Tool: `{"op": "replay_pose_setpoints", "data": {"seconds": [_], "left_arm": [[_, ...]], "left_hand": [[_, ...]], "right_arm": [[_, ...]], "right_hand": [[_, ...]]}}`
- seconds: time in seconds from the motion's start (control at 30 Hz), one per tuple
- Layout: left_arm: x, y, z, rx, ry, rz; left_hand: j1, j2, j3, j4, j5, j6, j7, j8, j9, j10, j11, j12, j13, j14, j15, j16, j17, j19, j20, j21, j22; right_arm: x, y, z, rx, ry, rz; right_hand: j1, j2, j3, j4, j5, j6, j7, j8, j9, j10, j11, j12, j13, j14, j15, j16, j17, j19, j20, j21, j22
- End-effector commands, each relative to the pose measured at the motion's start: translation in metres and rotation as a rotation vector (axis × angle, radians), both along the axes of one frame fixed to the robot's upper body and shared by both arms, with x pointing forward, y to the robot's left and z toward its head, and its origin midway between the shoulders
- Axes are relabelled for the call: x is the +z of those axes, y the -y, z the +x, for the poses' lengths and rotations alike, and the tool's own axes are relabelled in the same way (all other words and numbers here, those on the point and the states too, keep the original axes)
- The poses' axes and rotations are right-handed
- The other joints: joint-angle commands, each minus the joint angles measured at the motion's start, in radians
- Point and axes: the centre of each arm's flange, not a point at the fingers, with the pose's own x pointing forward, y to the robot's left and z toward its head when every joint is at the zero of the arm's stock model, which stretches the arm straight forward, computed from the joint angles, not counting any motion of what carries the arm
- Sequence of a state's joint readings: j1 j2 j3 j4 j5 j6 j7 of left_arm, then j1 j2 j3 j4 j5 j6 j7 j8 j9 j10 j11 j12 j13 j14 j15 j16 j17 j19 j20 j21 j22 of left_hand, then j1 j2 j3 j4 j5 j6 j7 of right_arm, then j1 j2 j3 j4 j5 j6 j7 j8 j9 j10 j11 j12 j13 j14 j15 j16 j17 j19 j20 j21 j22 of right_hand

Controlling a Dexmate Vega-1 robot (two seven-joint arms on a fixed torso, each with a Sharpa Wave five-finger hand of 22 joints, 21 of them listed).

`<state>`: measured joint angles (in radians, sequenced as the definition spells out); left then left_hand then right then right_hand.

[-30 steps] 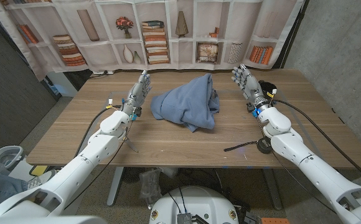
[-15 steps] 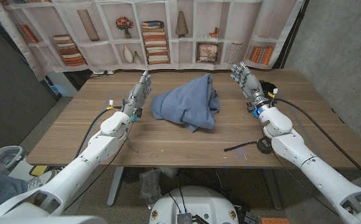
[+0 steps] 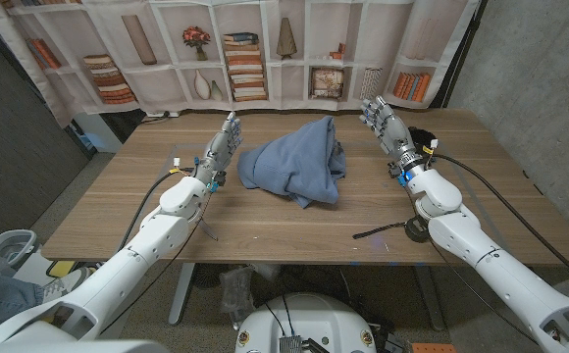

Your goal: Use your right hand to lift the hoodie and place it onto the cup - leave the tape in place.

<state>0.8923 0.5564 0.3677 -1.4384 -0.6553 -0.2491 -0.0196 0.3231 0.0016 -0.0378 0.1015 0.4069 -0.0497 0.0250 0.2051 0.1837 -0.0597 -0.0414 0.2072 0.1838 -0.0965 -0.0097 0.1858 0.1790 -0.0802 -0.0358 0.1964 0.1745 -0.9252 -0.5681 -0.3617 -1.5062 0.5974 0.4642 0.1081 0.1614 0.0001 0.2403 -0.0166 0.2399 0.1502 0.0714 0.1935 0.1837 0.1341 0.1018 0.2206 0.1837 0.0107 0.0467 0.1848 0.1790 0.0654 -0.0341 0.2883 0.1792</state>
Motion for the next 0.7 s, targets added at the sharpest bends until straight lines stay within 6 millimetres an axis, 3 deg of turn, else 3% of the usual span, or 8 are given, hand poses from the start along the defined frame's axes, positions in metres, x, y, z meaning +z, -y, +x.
{"op": "replay_pose_setpoints", "data": {"seconds": [0.03, 0.7], "left_arm": [[-0.001, 0.003, -0.002, -0.002, 0.0, 0.005], [-0.004, 0.002, -0.006, -0.018, 0.003, 0.003]], "left_hand": [[0.01, 0.001, -0.004, 0.001, 0.006, 0.007, -0.002, 0.004, 0.003, 0.006, 0.0, 0.005, 0.003, 0.002, 0.0, 0.007, 0.002, 0.002, -0.039, 0.008, 0.005], [0.015, 0.004, -0.009, 0.0, 0.007, 0.027, -0.001, 0.008, 0.003, 0.019, 0.001, 0.007, 0.003, 0.016, -0.002, 0.009, 0.002, 0.005, -0.024, 0.008, 0.005]], "right_arm": [[0.004, -0.009, -0.012, 0.02, 0.04, -0.035], [0.011, -0.036, -0.029, 0.054, 0.114, -0.147]], "right_hand": [[0.011, 0.001, 0.004, -0.005, 0.005, 0.008, 0.0, 0.005, 0.004, 0.006, 0.002, 0.002, 0.002, 0.004, 0.004, 0.003, 0.002, 0.006, -0.004, -0.004, 0.002], [0.018, 0.004, 0.005, -0.01, 0.005, 0.021, -0.005, 0.009, 0.004, 0.011, 0.002, 0.003, 0.002, 0.009, 0.003, 0.004, 0.002, 0.009, -0.004, -0.011, 0.002]]}}
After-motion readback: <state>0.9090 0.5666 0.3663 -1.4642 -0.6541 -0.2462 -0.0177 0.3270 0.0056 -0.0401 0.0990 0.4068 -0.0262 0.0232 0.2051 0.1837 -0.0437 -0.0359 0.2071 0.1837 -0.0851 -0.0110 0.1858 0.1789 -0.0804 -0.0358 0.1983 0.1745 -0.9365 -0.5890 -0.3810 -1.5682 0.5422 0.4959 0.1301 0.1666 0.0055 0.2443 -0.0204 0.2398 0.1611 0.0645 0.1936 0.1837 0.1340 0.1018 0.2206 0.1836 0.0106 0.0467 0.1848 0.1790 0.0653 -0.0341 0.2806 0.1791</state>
